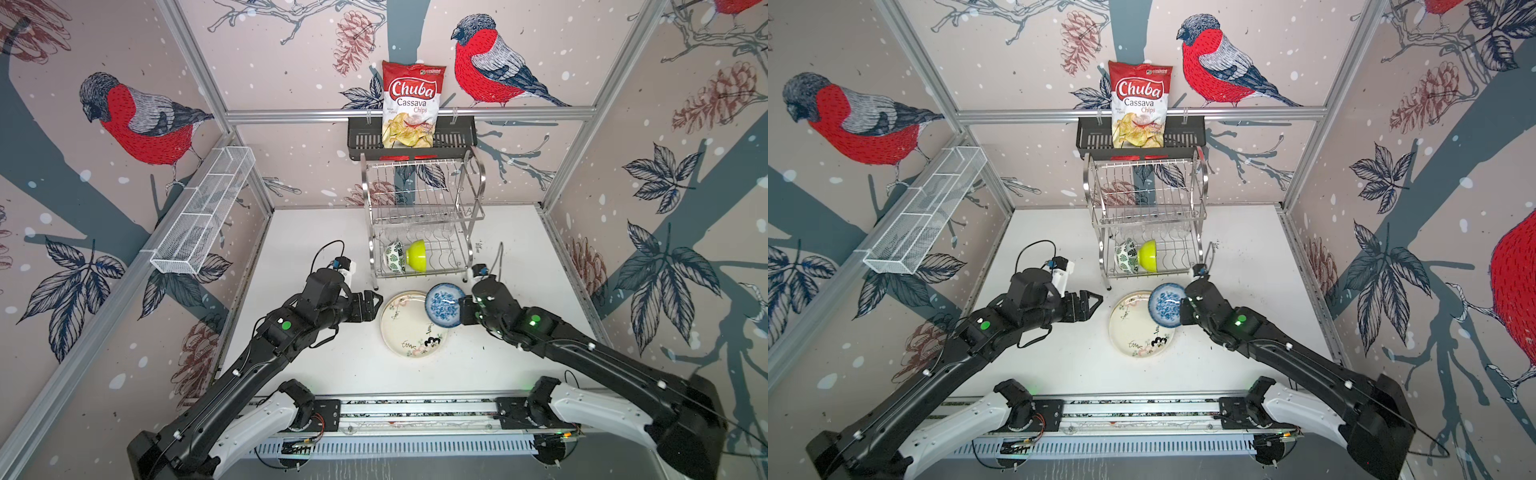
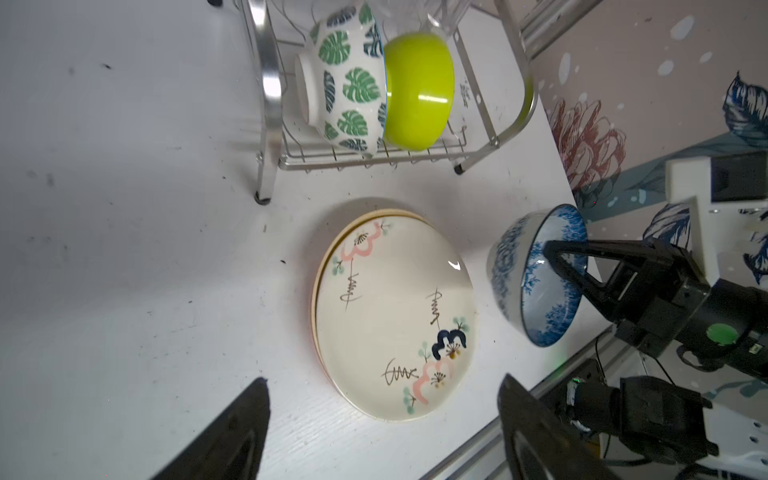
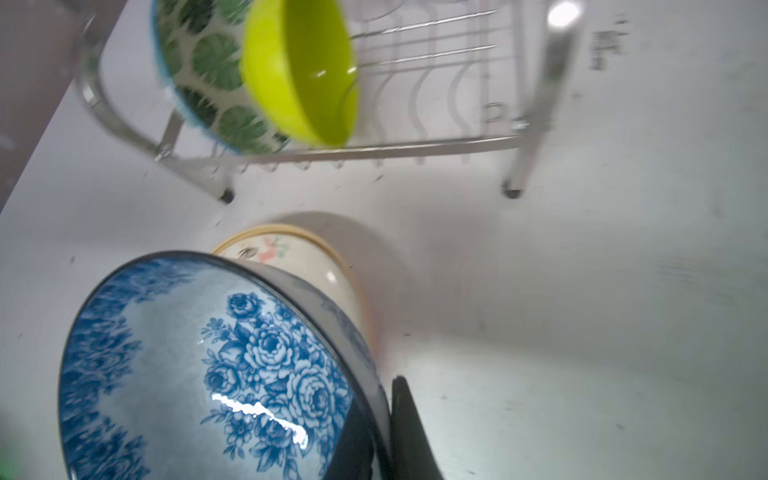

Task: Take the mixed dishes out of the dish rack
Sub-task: 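Set the blue bowl upright beside the plates and draw the left gripper back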

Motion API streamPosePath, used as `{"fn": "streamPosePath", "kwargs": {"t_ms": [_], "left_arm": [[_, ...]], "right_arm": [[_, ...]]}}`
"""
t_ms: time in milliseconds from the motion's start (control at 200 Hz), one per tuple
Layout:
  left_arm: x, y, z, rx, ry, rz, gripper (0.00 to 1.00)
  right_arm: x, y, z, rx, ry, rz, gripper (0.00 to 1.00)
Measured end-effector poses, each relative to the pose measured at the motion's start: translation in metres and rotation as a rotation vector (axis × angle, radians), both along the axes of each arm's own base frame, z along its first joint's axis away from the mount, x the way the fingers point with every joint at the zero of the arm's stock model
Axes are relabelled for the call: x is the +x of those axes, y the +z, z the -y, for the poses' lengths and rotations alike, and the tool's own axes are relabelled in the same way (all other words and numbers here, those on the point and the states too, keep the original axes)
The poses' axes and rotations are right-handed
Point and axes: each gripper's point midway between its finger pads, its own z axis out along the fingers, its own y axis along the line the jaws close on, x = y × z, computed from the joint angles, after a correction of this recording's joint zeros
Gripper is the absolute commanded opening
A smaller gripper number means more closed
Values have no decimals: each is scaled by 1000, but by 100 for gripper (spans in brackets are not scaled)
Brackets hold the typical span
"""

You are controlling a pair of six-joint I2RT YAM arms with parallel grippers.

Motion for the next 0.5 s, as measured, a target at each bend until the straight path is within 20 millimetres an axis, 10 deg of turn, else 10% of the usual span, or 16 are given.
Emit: {"fn": "streamPosePath", "kwargs": {"t_ms": [200, 500], "left_arm": [[4, -1, -6, 9, 46, 7, 87], [4, 6, -13, 5, 77, 35, 88]], "right_arm": [[4, -35, 90, 1, -303, -69, 0], [-1, -81, 95, 74, -349, -249, 0]]}}
